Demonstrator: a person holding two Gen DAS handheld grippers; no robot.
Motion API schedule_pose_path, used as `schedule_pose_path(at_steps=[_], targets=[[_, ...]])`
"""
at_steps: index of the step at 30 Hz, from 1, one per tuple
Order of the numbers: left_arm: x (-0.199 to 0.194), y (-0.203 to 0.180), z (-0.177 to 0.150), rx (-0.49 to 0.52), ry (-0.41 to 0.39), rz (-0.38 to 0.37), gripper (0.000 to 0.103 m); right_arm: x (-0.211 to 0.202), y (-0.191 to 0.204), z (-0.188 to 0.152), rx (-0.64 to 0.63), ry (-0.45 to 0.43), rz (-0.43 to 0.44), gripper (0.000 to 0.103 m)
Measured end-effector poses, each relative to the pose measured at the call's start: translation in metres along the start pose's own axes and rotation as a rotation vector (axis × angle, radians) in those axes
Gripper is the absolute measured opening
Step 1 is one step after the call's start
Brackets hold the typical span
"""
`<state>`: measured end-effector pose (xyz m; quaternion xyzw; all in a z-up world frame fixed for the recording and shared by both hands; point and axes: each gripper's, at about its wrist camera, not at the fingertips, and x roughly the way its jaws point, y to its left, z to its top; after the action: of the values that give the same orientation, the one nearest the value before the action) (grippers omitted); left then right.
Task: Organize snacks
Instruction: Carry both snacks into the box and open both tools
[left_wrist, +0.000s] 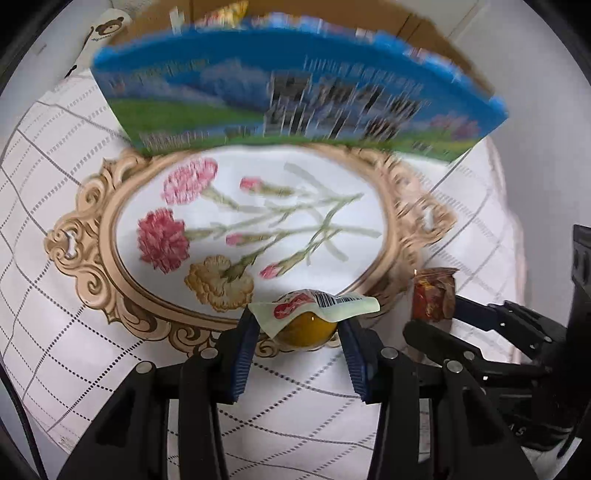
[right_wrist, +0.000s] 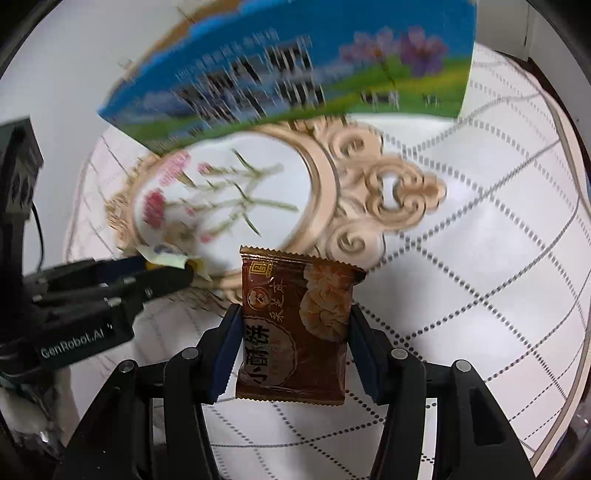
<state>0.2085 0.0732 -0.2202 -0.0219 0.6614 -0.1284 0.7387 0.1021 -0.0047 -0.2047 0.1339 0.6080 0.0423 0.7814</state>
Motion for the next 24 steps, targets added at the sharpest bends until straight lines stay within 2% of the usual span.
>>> schedule_pose_path(at_steps=[4, 6, 8, 11, 14, 16, 18, 24], targets=[[-0.056, 0.009, 0.017, -0.009, -0.088, -0.046, 0.041, -0.041, 0.008, 0.025, -0.019, -0.082, 0.038, 0.058], [-0.066, 0.013, 0.042, -0.009, -0.123, -0.064, 0.041, -0.065, 0.013, 0.043, -0.031, -0.131, 0.063, 0.058], [-0.093, 0.014, 0.063, 0.001, -0.166, -0.075, 0.041, -0.085, 0.020, 0.062, -0.045, -0.173, 0.082, 0.058], [-0.108, 0.007, 0.103, 0.032, -0.211, -0.025, 0.041, -0.104, 0.027, 0.095, -0.065, -0.222, 0.084, 0.058], [-0.105, 0.002, 0.141, 0.055, -0.245, 0.043, 0.041, -0.111, 0.035, 0.138, -0.099, -0.270, 0.045, 0.058], [-0.094, 0.007, 0.166, 0.064, -0.244, 0.094, 0.041, -0.107, 0.040, 0.161, -0.111, -0.273, 0.024, 0.058], [-0.083, 0.017, 0.187, 0.063, -0.206, 0.135, 0.041, -0.097, 0.046, 0.186, -0.131, -0.269, -0.018, 0.058], [-0.031, 0.048, 0.224, 0.028, -0.084, 0.206, 0.041, -0.054, 0.050, 0.225, -0.149, -0.192, -0.060, 0.058]])
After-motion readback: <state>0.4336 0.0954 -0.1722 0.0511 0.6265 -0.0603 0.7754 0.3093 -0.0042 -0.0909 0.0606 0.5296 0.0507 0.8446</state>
